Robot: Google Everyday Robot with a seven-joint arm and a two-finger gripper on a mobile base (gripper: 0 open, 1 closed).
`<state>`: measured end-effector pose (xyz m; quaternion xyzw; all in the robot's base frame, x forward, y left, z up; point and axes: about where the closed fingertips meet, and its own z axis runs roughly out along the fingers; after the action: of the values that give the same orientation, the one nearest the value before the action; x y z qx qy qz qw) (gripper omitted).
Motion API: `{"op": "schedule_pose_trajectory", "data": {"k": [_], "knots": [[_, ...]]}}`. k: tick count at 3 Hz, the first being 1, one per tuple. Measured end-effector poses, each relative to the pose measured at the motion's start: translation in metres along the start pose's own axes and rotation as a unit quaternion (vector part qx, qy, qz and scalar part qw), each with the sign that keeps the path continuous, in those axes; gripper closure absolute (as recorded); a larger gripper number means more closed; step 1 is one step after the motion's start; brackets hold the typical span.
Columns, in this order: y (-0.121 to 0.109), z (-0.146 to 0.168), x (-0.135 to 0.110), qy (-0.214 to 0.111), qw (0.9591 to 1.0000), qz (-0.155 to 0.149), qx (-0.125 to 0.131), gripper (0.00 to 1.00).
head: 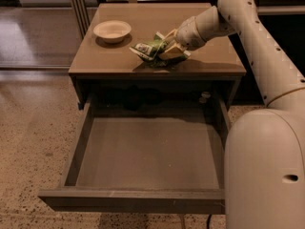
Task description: Pick green jalapeno chip bag from top drawer and place on counter
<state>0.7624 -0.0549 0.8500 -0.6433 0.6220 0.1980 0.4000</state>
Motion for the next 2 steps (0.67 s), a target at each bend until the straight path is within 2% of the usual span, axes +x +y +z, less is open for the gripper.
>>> {"op": "schedule_pose_trajectory", "data": {"k": [1, 2], "knots": [[0.0, 0.0, 0.0, 0.0, 1.0, 0.0, 0.0, 0.12], [0.0, 0.0001, 0.0, 0.0, 1.0, 0.0, 0.0, 0.0]]}}
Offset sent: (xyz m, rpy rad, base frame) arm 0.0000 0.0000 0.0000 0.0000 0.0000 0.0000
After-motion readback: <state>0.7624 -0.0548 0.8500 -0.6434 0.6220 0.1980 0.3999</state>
